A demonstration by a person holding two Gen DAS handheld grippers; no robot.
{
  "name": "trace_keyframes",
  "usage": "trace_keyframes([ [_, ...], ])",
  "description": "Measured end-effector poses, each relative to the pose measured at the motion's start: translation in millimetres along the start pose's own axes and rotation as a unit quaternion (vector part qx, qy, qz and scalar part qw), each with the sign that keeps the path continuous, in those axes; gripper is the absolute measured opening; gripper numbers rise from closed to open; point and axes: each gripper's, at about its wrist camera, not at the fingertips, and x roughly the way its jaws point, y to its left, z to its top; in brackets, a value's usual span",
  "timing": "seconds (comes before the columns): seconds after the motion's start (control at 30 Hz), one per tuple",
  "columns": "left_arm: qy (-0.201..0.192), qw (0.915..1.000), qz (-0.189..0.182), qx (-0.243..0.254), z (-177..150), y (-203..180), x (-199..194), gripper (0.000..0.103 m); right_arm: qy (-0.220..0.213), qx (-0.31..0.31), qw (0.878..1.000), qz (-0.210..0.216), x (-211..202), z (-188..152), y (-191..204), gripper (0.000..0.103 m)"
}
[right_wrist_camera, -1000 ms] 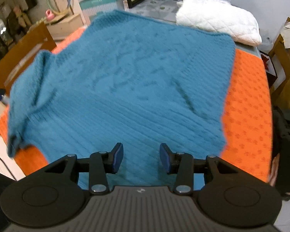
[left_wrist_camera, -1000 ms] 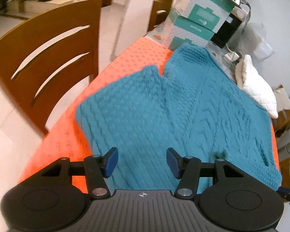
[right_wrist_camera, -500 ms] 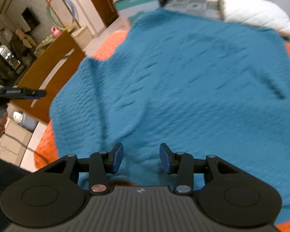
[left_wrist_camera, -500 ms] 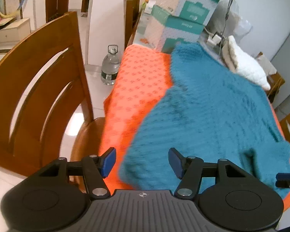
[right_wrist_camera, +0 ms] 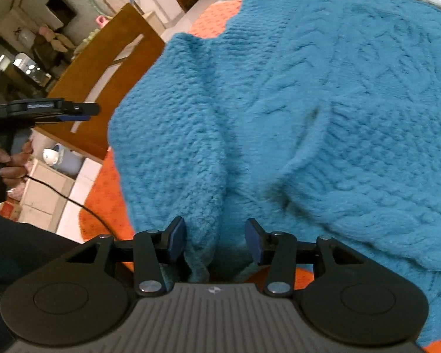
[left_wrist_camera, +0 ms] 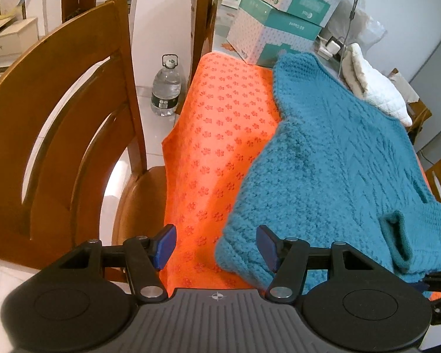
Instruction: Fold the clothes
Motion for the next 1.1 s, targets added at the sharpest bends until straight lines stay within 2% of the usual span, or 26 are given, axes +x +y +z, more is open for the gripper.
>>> trace_keyframes([
  [0.07,0.001,1.0000,-0.002,0.001,0,0,2,0.063,0.006,0.004,1.000,0.012,3,-1,1,0.048],
  [0.1,0.001,1.0000,-0.002,0.001,0,0,3,0.063,0.006,0.007,1.000,0.015,5,-1,2,0.022],
  [0.13,0.001,1.0000,-0.003,0.000,-1,1,3,0.063,0.005,0.008,1.000,0.015,4,1,3,0.013],
  [0.23,-0.001,1.0000,-0.003,-0.004,-2,2,2,0.063,-0.011,-0.008,1.000,0.014,-10,11,13,0.011],
  [0.37,-0.006,0.9999,-0.003,-0.008,-3,4,0,0.063,-0.055,-0.052,0.997,0.001,-60,41,25,0.009],
  [0.5,-0.010,0.9999,-0.007,-0.005,-4,1,1,0.063,-0.092,-0.099,0.990,-0.044,-113,75,22,0.009],
  [0.57,-0.011,0.9998,-0.016,0.000,-5,-4,3,0.063,-0.094,-0.114,0.985,-0.084,-125,90,13,0.009],
  [0.67,-0.008,0.9994,-0.030,0.013,-7,-15,10,0.063,-0.079,-0.096,0.984,-0.127,-119,104,-17,0.011],
  [0.87,0.019,0.9968,-0.041,0.066,-21,-39,33,0.066,-0.081,0.003,0.982,-0.172,-104,90,-73,0.027],
  [0.93,0.027,0.9953,-0.041,0.084,-26,-43,37,0.067,-0.090,0.037,0.982,-0.163,-107,77,-86,0.032],
  [1.0,0.034,0.9938,-0.041,0.097,-30,-45,42,0.067,-0.106,0.074,0.981,-0.142,-109,61,-92,0.049],
  [1.1,0.042,0.9920,-0.042,0.112,-32,-48,48,0.068,-0.114,0.128,0.980,-0.103,-96,41,-100,0.054],
])
